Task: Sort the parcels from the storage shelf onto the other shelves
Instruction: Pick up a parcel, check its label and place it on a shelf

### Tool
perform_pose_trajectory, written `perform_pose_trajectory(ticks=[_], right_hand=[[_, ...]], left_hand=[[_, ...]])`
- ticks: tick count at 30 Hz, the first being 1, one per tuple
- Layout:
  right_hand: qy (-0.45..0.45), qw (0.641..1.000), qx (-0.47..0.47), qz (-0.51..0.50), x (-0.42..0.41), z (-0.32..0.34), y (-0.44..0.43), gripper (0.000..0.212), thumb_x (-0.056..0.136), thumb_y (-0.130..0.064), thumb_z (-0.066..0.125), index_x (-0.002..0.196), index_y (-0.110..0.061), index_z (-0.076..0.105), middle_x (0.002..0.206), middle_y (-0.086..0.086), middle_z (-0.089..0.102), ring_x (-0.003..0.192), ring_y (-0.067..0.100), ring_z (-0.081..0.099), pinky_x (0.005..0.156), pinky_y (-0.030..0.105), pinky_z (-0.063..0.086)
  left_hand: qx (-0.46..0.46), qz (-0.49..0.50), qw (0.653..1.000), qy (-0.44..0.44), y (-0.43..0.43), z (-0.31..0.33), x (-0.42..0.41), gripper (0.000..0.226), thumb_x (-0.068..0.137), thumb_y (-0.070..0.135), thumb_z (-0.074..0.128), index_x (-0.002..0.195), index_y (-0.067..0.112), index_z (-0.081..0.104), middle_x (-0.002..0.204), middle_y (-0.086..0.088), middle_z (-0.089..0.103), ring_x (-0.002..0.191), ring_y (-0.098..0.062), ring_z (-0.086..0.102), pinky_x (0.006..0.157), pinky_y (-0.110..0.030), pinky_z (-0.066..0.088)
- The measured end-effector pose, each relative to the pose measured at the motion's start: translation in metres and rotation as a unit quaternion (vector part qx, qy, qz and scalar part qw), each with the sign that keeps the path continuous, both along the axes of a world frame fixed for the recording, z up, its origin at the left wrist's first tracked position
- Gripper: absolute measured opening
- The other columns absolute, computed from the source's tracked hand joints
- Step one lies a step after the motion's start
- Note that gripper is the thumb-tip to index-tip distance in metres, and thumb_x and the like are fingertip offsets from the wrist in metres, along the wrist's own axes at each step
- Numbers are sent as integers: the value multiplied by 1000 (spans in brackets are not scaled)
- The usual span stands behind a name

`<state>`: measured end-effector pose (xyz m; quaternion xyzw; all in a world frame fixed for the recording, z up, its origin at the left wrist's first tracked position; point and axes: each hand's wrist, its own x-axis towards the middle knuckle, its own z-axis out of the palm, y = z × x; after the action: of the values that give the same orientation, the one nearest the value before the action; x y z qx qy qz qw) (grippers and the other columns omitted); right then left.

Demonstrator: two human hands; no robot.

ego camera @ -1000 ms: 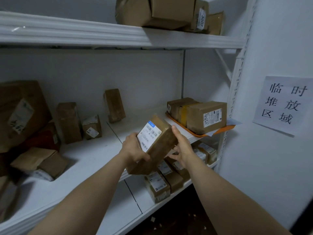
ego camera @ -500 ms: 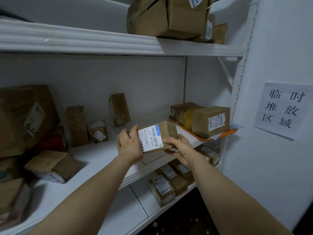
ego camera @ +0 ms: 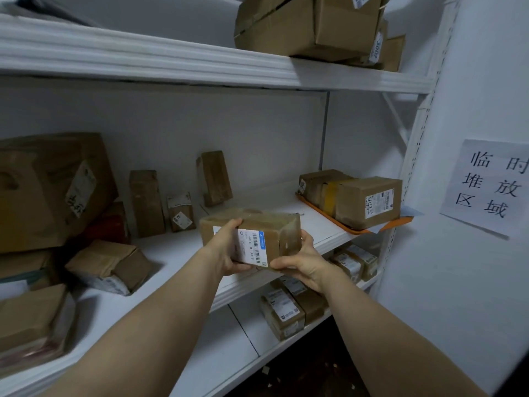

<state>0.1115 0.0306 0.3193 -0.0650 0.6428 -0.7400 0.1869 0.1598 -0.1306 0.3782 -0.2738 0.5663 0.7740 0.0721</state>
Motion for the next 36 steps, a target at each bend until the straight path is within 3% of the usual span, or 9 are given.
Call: perform_pose_trajectory(ticks=[7,10,13,15,21,24,26,29,36], right_hand=[[-44,997,-16,54,10,6,4,108,43,-29,85,139,-34,36,141,7,42,140,33,23,112,63,10],[-58,997,-54,12,10,11,6,91,42,-40,80,126,-28,46,136,7,44,128,31,38,109,59,16],[-50,998,-30,-34,4,17,8,80,82,-41,70,147,-38,24,145,5,39,136,35,34,107,63,23],[-37,999,15,-38,6,21,6,58,92,-31,63,144,-30,38,128,2,54,124,30,49,104,59,37],[23,995,82,-45,20,27,0,25,88,-24,67,111,-13,64,101,-3,66,94,11,58,80,25,46],[52,997,29,-58,22,35,-3,46,87,-45,63,126,-22,57,119,-5,58,112,14,47,94,27,31],[37,997,-9,-72,21,43,-6,66,85,-56,58,140,-22,46,139,0,50,128,20,42,105,36,27],[12,995,-43,-85,22,54,-8,70,91,-60,47,147,-21,35,149,6,42,138,26,35,113,42,23],[-32,990,-57,-125,25,49,-4,71,85,-60,58,143,-23,40,141,6,50,130,28,44,99,48,36]], left_hand=[[39,6,997,59,-8,9,9,19,88,21,62,82,10,48,83,-14,56,79,-29,56,100,-52,44],[29,-6,997,74,-13,11,9,13,86,9,61,83,12,49,85,-12,56,80,-28,57,96,-51,46],[27,-30,996,81,-18,8,8,19,82,-1,61,96,10,54,92,-14,61,89,-31,60,82,-47,50],[19,-41,995,87,-19,5,7,28,80,-6,60,102,11,56,95,-13,64,92,-30,62,77,-43,51],[-146,-44,982,109,-12,6,11,45,69,-15,70,100,9,47,97,-7,58,80,-19,53,84,-38,46],[-256,-71,955,133,-9,4,10,100,62,-14,78,138,13,18,103,-4,50,98,-26,49,87,-41,47],[-292,-95,941,144,-6,3,12,114,61,-13,80,145,15,7,118,-8,46,105,-27,44,86,-40,47],[-304,-108,933,161,-3,0,10,121,61,-15,79,147,18,0,135,-11,38,118,-32,41,85,-37,44],[-360,-121,910,165,-1,-4,12,120,58,-6,83,148,22,8,134,-8,39,123,-32,41,97,-42,42]])
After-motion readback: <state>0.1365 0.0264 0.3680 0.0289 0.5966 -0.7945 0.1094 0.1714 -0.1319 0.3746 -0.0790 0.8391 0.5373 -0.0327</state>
